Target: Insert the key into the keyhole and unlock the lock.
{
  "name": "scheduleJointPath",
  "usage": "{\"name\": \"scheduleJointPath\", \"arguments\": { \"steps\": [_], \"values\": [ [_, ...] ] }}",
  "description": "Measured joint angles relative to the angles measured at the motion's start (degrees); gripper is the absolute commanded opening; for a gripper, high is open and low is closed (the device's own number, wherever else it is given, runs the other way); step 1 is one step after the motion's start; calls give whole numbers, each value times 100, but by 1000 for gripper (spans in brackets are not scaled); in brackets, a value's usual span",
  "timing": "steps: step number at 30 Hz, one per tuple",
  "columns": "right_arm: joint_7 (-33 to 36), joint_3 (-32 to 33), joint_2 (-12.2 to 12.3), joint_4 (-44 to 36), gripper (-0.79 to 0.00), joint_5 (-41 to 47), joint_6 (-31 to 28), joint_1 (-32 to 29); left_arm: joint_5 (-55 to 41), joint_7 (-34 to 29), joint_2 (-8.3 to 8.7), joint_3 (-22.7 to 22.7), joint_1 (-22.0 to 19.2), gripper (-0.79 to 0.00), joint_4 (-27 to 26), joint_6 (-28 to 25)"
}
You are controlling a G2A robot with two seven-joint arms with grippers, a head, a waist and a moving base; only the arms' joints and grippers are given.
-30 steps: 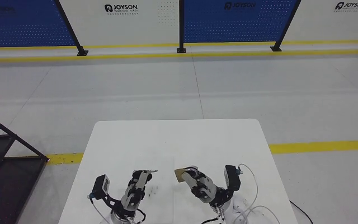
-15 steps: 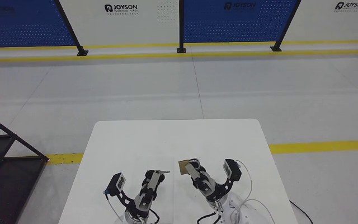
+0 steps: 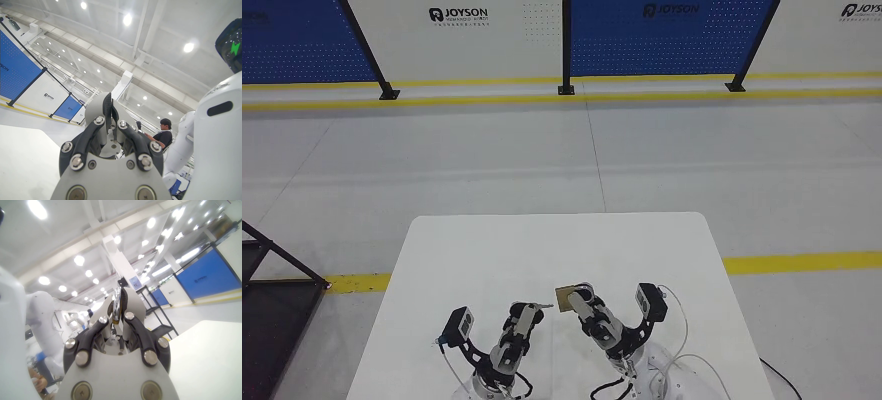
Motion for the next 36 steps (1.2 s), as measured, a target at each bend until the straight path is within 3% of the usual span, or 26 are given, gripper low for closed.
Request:
{"name": "scheduleJointPath", "arguments": {
  "steps": [36],
  "values": [
    [180, 175, -181, 35, -785, -61, 61, -126, 22, 0, -209, 55, -130, -785, 239, 0]
  ]
}}
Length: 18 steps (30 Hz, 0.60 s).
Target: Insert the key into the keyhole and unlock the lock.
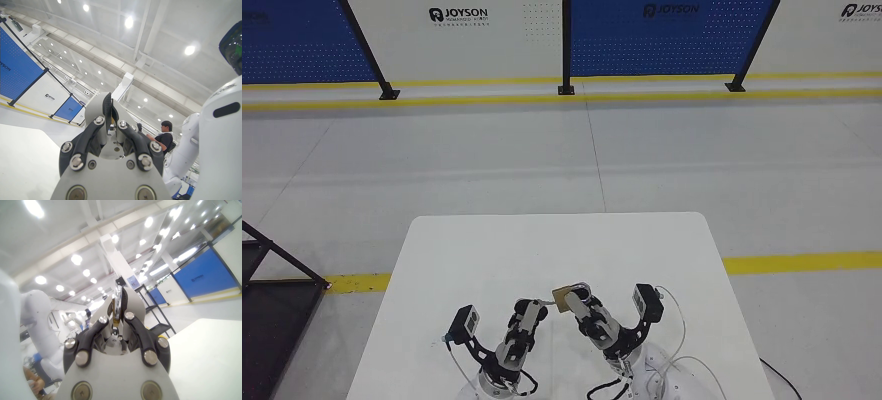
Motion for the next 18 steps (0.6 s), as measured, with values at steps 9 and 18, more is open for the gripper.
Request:
{"name": "scheduleJointPath", "arguments": {
  "steps": [9, 18],
  "values": [
    [-25, 34, -50, 35, -785, -73, 96, -20, -42, 0, -40, 6, -1, -785, 51, 0],
    [19, 96, -46, 14, -785, -174, 187, -8, -51, -14, -39, 9, -5, -785, 41, 13]
  ]
}}
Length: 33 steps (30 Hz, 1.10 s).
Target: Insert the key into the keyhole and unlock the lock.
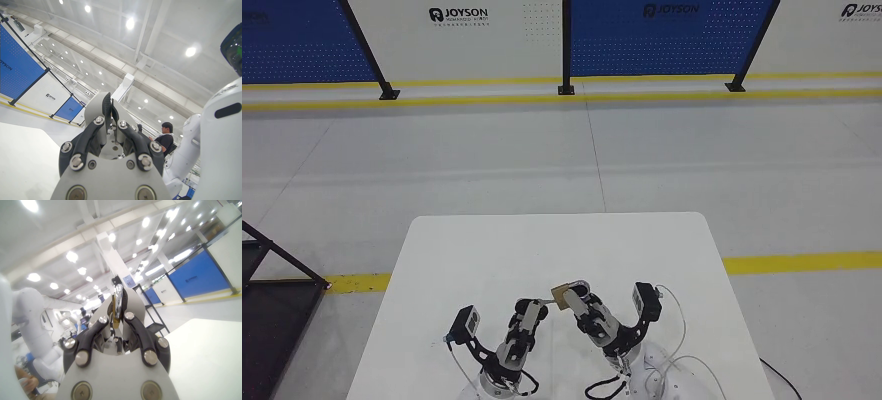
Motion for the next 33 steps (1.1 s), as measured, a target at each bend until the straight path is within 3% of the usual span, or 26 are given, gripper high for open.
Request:
{"name": "scheduleJointPath", "arguments": {
  "steps": [12, 24, 33],
  "values": [
    [-401, 156, -36, -325, -785, 592, -33, -332, -574, 16, -39, -51, 54, -785, -268, -16],
    [-283, 119, -59, -270, -785, 472, 106, -297, -430, 58, -80, -62, 23, -785, -245, 32],
    [-181, 69, -113, -484, -785, 939, 338, -410, -524, 134, -157, 98, -54, -785, -260, 145]
  ]
}}
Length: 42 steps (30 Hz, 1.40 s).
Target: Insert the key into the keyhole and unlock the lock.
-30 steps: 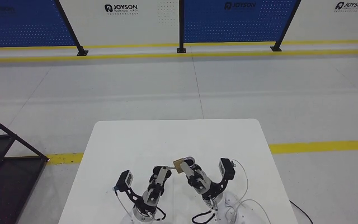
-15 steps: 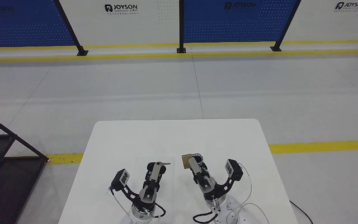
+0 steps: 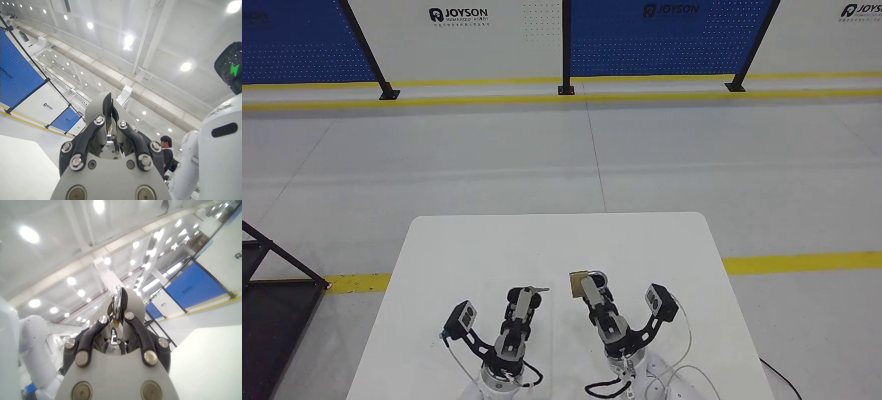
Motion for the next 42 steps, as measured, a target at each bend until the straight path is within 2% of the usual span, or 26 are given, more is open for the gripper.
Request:
{"name": "scheduleJointPath", "arguments": {
  "steps": [16, 42],
  "values": [
    [-372, -158, -179, 96, -785, -322, 427, 2, 416, 449, -242, 351, -222, -785, 291, 412],
    [-371, -84, -277, 129, -785, -475, 407, -94, 499, 432, -388, 310, -273, -785, 477, 395]
  ]
}}
